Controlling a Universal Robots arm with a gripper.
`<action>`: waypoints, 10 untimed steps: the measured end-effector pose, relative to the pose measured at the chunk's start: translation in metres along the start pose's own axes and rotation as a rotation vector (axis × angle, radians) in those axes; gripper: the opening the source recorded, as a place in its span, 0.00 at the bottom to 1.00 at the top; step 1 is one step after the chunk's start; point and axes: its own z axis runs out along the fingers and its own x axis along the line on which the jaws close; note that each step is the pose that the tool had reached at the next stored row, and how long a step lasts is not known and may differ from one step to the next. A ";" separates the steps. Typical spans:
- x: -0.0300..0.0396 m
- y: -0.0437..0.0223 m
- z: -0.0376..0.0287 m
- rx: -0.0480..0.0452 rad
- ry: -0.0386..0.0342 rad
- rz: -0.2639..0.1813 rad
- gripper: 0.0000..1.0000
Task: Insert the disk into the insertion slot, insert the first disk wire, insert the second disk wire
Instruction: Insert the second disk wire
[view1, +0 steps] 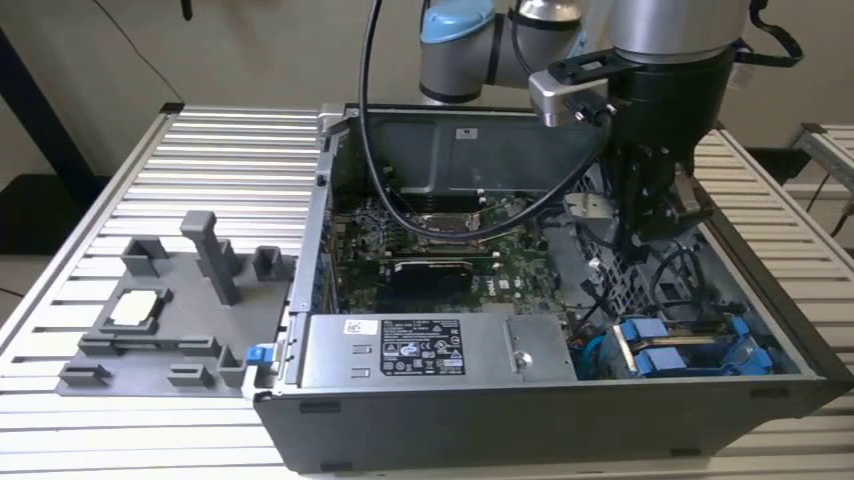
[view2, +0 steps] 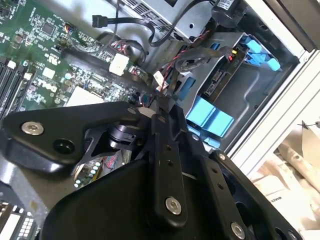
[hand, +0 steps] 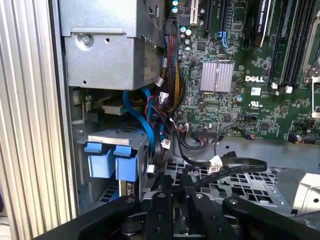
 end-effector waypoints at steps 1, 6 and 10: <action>0.0000 0.0000 0.0000 0.0000 0.0000 0.000 0.18; 0.0000 0.0000 0.0000 0.0000 0.0002 0.000 0.16; 0.0000 0.0000 0.0000 0.0000 0.0003 0.000 0.16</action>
